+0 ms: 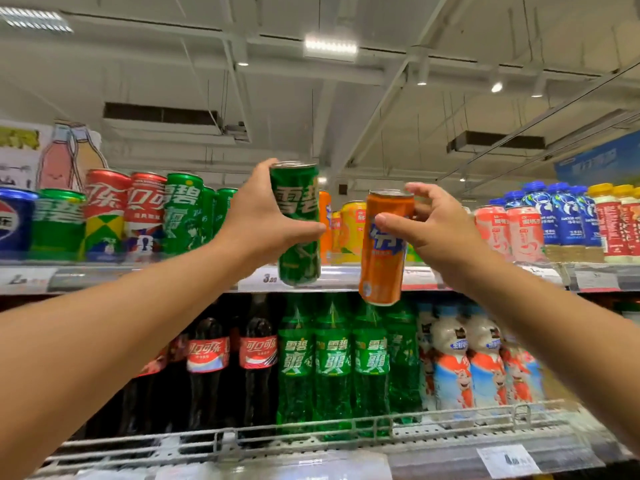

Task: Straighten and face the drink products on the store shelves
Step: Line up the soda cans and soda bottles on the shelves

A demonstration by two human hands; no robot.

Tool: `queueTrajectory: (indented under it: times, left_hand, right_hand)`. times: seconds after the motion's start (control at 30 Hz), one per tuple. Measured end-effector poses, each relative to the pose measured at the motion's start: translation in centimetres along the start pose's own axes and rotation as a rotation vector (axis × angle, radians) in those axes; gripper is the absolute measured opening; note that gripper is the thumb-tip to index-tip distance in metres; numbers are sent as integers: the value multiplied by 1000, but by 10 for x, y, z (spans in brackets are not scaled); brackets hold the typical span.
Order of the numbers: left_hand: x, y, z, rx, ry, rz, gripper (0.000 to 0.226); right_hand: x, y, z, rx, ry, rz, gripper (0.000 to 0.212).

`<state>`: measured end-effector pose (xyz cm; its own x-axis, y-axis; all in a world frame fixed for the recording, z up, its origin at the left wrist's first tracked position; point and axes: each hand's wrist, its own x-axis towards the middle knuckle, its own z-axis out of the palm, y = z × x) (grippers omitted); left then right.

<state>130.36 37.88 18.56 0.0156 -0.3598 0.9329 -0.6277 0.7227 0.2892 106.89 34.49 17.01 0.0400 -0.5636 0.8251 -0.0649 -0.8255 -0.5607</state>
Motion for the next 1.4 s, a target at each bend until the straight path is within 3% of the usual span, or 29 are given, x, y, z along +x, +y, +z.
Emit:
queueTrajectory:
  times: [0.07, 0.17, 0.4, 0.53, 0.73, 0.93, 1.07, 1.4]
  left_hand:
    - [-7, -20, -18, -88, -27, -96, 80]
    - [-19, -46, -42, -68, -105, -130, 71]
    - [-49, -84, -72, 79, -187, -165, 73]
    - [-55, -101, -71, 43, -233, -203, 79]
    - [-53, -110, -75, -28, -215, -241, 63]
    - [-56, -112, -72, -84, -238, -247, 60]
    - [-56, -113, -71, -79, -234, -235, 59]
    - [-56, -116, -69, -157, -236, -240, 60]
  right_hand:
    - [20, -17, 13, -5, -1, -51, 63]
    - [47, -33, 33, -21, 10, -108, 63]
    - [91, -25, 60, -116, -22, -123, 66]
    - [102, -8, 67, -188, -17, -89, 56]
    - [108, 3, 74, -391, -40, -53, 50]
    - [108, 4, 83, -691, -87, -131, 45]
    - [113, 4, 85, -790, -109, -165, 39]
    - [124, 16, 94, -904, -179, -36, 44]
